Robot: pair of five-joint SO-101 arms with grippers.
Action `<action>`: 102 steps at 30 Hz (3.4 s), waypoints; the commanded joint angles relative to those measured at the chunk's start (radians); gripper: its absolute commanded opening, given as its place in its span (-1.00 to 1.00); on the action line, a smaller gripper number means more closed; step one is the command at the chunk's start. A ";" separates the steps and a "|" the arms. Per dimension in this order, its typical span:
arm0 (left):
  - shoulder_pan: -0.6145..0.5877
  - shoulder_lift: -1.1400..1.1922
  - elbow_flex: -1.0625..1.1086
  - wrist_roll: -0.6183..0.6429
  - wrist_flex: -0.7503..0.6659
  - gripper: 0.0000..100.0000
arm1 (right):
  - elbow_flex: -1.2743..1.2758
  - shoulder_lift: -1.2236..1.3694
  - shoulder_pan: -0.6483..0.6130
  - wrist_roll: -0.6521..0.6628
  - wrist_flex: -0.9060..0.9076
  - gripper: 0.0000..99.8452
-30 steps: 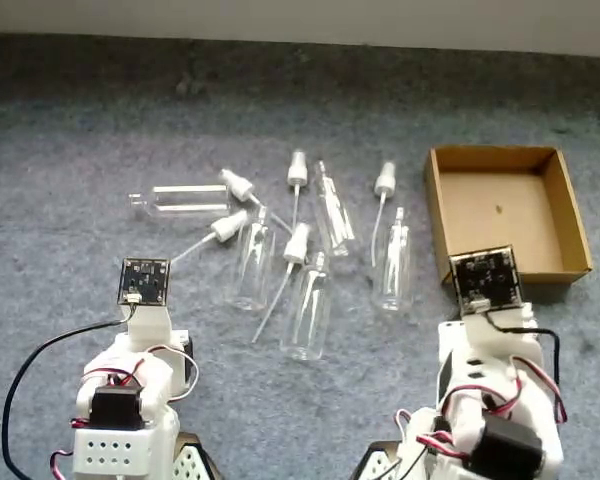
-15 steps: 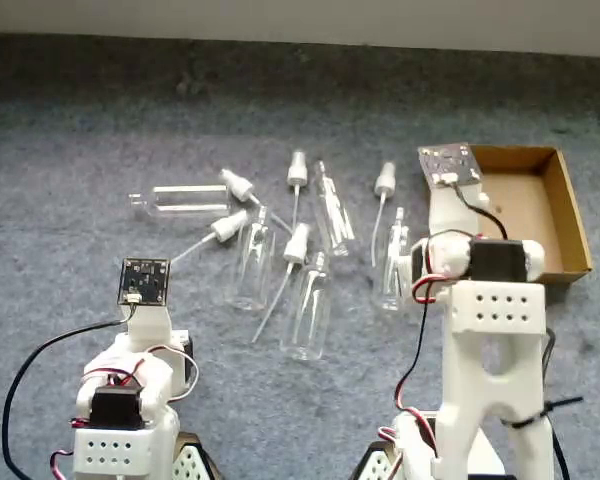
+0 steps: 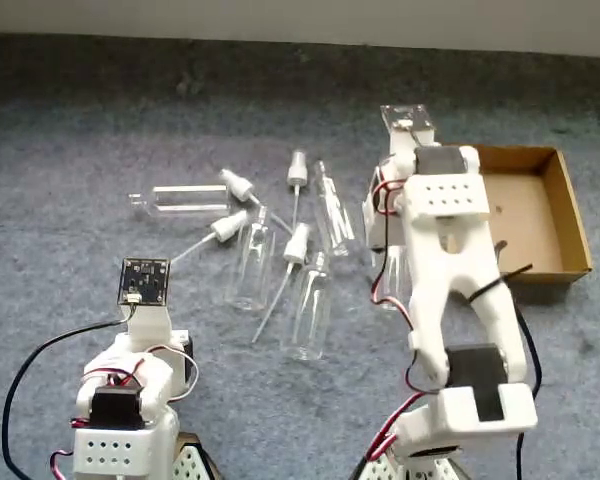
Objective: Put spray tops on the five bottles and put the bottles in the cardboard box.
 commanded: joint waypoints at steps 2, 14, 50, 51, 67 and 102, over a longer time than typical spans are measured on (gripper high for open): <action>-0.008 -0.005 0.019 -0.008 0.003 -0.99 | -0.128 0.131 -0.008 -0.023 0.015 -0.52; -0.008 -0.005 0.019 -0.008 0.003 -0.99 | -0.308 0.355 -0.001 -0.152 0.013 -0.52; -0.008 -0.005 0.019 -0.008 0.003 -0.99 | -0.367 0.346 0.064 0.028 0.015 -0.77; -0.008 -0.005 0.019 -0.008 0.003 -0.99 | -0.364 0.315 0.064 0.028 0.016 -0.77; -0.008 -0.005 0.019 -0.008 0.003 -0.99 | -0.302 -0.283 0.041 0.250 0.084 -0.77; -0.008 -0.005 0.019 -0.008 0.003 -0.99 | 1.288 -1.560 0.044 0.170 -0.748 -0.77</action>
